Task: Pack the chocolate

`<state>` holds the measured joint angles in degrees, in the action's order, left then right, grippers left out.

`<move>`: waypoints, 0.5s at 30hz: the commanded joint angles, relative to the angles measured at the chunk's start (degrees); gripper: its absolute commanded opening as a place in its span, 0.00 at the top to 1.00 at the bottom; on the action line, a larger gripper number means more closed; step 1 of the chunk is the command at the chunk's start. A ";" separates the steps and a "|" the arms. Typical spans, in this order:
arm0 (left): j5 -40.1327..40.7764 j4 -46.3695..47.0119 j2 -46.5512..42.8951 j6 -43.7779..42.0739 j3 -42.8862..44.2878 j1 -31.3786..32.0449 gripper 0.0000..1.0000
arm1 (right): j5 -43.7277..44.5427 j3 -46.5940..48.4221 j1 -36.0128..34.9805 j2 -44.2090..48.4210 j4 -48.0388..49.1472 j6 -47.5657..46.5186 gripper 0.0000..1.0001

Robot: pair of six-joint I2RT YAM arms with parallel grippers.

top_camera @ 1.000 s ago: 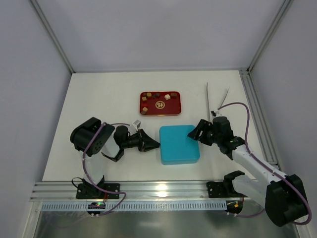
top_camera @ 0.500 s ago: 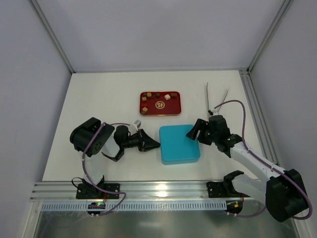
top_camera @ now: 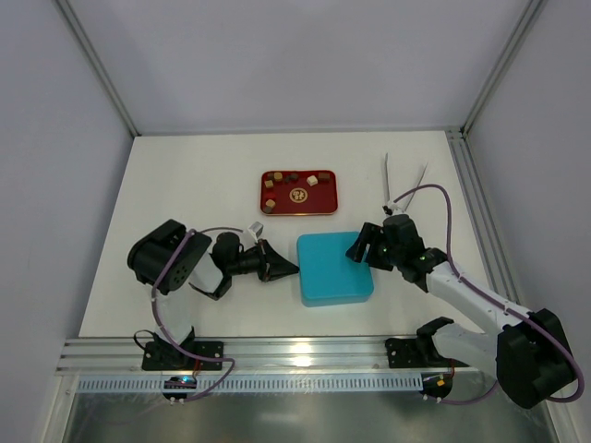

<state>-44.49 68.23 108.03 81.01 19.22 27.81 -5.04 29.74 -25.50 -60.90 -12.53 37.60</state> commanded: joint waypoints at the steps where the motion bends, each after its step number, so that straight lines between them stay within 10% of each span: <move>1: 4.24 -6.09 -0.80 -3.84 0.20 1.37 0.90 | -5.42 2.43 -2.01 -0.27 3.13 1.86 0.30; 15: 3.80 -7.05 -2.56 -4.63 0.29 0.93 1.00 | -5.25 2.17 -1.93 -0.36 3.57 1.86 0.30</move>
<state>-43.70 65.25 105.47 79.09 19.29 28.03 -4.97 29.74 -25.58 -61.17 -12.53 37.63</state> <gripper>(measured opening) 0.005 0.704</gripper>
